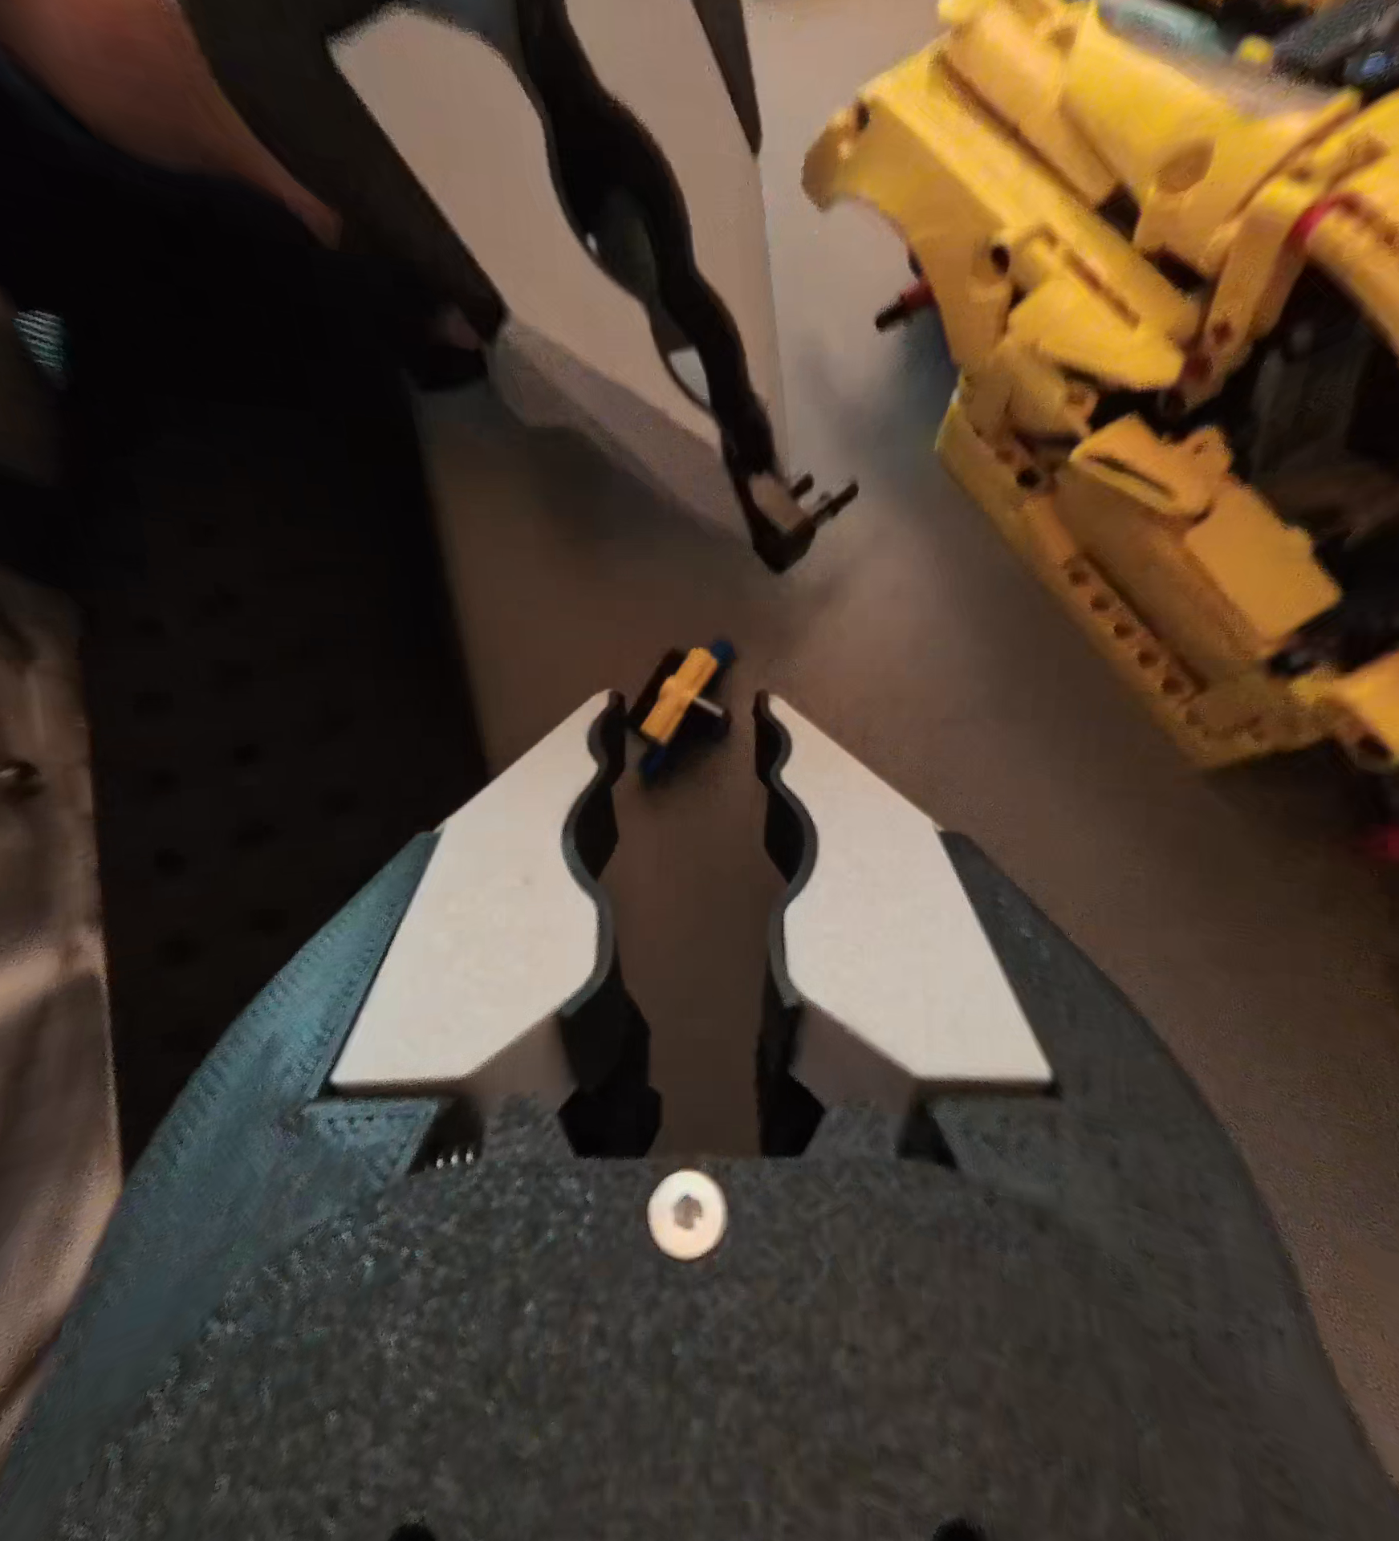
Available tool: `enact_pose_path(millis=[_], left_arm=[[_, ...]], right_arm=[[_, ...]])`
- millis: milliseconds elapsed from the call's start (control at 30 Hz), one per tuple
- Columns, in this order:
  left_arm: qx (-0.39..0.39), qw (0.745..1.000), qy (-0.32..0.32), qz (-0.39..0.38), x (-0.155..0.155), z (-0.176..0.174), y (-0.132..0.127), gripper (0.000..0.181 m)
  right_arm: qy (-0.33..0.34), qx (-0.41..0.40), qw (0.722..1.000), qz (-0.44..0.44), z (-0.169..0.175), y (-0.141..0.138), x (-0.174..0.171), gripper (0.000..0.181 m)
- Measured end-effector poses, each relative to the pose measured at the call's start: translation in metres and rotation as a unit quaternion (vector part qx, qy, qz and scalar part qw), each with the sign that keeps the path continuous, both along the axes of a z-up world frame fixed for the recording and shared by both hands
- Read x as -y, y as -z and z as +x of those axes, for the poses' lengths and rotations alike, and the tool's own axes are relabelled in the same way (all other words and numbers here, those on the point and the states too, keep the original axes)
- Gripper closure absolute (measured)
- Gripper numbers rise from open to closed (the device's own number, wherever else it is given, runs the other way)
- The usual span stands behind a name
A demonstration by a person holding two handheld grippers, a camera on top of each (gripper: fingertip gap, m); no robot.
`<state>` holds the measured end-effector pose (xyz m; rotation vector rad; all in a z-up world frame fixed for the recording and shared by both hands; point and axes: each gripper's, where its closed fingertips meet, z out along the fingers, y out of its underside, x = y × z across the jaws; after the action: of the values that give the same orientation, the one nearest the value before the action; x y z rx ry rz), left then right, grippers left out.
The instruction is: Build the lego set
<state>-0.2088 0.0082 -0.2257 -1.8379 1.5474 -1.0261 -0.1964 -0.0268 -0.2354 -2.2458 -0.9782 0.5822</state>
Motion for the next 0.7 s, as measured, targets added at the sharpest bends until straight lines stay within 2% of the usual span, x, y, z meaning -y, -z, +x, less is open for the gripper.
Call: enact_pose_path(millis=[67,133,200,333,533,700], left_arm=[[0.008,1.000,-0.015,-0.012,0.000,0.001,-0.002,0.173],[0.016,0.999,-0.025,-0.012,0.000,0.002,-0.005,0.174],[0.023,0.999,-0.028,-0.013,0.001,0.002,-0.006,0.174],[0.021,0.999,-0.042,0.008,-0.005,-0.001,-0.005,0.174],[0.031,0.997,-0.067,0.023,-0.014,-0.006,-0.010,0.173],[0.041,0.996,-0.076,0.027,-0.016,-0.008,-0.014,0.174]], right_arm=[[0.038,0.025,0.999,0.023,0.000,0.005,0.004,0.153],[0.068,0.045,0.995,0.057,0.003,-0.001,0.001,0.163],[0.088,0.039,0.992,0.079,0.002,-0.007,-0.003,0.164],[0.084,0.054,0.994,0.038,-0.001,0.006,-0.003,0.161],[0.098,0.036,0.994,0.010,-0.001,0.008,-0.006,0.166],[0.103,-0.016,0.994,-0.031,-0.001,0.006,-0.008,0.166]])
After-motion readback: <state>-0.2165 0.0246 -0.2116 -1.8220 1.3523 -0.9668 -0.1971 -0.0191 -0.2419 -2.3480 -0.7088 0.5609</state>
